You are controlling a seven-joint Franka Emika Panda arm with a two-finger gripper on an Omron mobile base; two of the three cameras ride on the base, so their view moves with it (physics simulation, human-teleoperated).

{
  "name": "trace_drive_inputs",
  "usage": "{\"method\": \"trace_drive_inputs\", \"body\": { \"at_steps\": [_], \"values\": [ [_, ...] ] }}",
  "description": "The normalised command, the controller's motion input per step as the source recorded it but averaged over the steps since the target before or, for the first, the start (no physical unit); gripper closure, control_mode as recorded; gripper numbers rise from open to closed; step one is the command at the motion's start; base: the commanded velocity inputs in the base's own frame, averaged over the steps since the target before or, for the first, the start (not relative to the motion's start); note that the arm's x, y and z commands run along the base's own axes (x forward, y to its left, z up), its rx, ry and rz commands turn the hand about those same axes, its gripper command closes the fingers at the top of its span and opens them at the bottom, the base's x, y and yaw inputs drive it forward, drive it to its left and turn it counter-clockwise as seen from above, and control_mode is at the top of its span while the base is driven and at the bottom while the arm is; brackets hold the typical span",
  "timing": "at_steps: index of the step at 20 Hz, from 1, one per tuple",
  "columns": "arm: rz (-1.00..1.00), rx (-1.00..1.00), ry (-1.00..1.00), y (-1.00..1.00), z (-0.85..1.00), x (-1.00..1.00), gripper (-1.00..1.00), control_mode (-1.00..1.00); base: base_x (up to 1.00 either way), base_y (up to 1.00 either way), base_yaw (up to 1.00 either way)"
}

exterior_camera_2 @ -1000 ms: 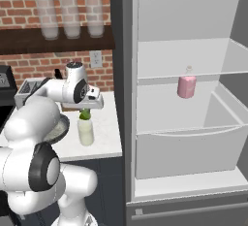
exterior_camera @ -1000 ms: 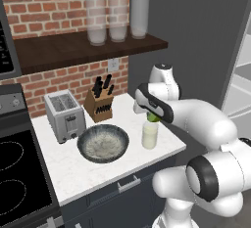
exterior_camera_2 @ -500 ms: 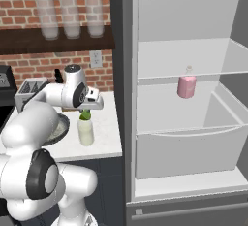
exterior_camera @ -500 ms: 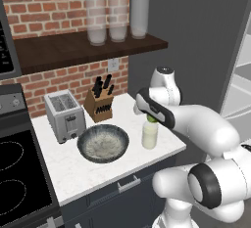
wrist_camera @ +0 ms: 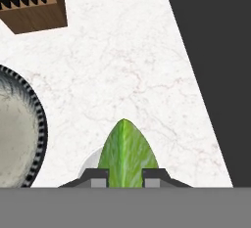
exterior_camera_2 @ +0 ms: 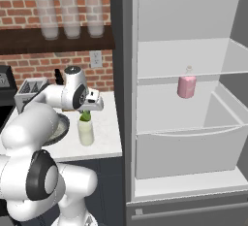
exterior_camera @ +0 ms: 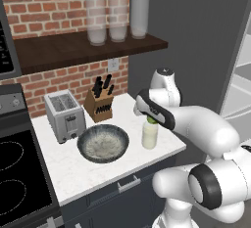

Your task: Grab a lemon wedge from the fridge and one ice cube from the ice bowl, and put them in the glass of lemonade.

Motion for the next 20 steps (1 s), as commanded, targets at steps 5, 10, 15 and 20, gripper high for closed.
{"method": "trace_drive_inputs", "body": {
  "at_steps": [5, 10, 15, 20],
  "values": [
    [0.0, 0.0, 0.0, 0.0, 0.0, 0.0, -1.0, -1.0, 0.0, 0.0, 0.0],
    [0.0, 0.0, 0.0, 0.0, 0.0, 0.0, -1.0, -1.0, 0.0, 0.0, 0.0],
    [0.0, 0.0, 0.0, 0.0, 0.0, 0.0, -1.0, -1.0, 0.0, 0.0, 0.0],
    [0.0, 0.0, -0.01, 0.0, 0.01, 0.0, -1.0, -1.0, 0.0, 0.0, 0.0]
  ]
}}
